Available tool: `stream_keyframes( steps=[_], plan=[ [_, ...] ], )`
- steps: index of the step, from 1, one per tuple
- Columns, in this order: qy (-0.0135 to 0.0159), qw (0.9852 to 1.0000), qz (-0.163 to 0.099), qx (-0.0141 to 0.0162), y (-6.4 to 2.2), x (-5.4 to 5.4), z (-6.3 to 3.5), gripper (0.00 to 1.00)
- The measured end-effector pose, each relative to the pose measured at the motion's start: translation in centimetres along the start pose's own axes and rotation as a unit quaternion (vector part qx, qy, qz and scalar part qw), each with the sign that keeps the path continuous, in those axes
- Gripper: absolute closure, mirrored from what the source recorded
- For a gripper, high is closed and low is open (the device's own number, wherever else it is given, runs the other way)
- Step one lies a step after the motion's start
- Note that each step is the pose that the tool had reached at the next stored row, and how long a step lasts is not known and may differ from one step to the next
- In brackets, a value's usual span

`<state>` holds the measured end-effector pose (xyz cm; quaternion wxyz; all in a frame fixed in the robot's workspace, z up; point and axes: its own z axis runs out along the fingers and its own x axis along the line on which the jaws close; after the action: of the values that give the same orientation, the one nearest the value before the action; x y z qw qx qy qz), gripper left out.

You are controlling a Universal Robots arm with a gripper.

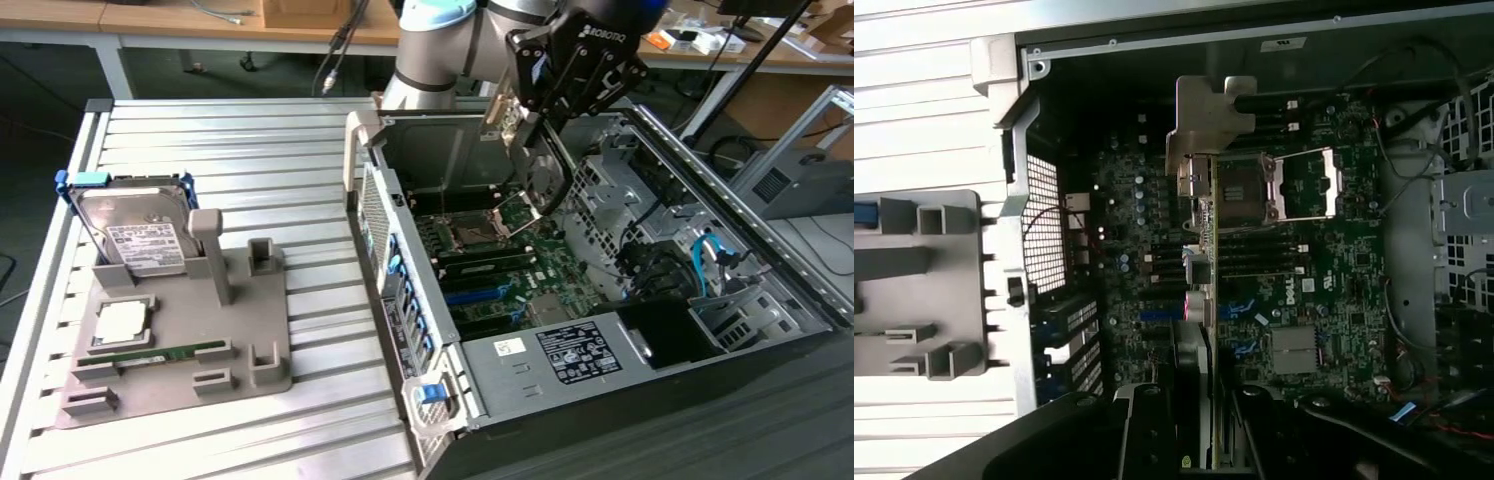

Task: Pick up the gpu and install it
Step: 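Pick up the gpu and move the gpu toward the slot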

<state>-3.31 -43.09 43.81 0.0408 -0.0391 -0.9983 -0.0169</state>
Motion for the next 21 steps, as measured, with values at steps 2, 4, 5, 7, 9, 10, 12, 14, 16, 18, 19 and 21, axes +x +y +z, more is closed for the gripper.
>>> stream_keyframes(
  steps=[2, 4, 5, 7, 9, 10, 12, 14, 16, 18, 19, 21],
  plan=[
    [0.0000, 1.0000, 0.000, 0.0001, 0.03, -0.4, 0.00, 0.73],
    [0.0000, 1.0000, 0.000, 0.0003, 0.06, -0.8, -0.01, 0.73],
    [0.0000, 1.0000, 0.000, 0.0004, 0.08, -1.0, -0.01, 0.73],
    [-0.0001, 1.0000, 0.000, 0.0006, 0.12, -1.5, -0.02, 0.73],
    [-0.0001, 1.0000, 0.000, 0.0008, 0.15, -2.0, -0.03, 0.73],
    [-0.0001, 1.0000, 0.000, 0.0009, 0.17, -2.2, -0.03, 0.73],
    [-0.0001, 1.0000, 0.000, 0.0011, 0.21, -2.7, -0.03, 0.73],
    [-0.0001, 1.0000, 0.000, 0.0014, 0.25, -3.2, -0.04, 0.73],
    [-0.0001, 1.0000, 0.000, 0.0016, 0.30, -3.8, -0.04, 0.73],
    [-0.0001, 1.0000, 0.000, 0.0018, 0.33, -4.2, -0.04, 0.73],
    [-0.0001, 1.0000, 0.000, 0.0019, 0.35, -4.5, -0.04, 0.73],
    [-0.0002, 1.0000, 0.000, 0.0021, 0.39, -5.0, -0.04, 0.73]
  ],
)
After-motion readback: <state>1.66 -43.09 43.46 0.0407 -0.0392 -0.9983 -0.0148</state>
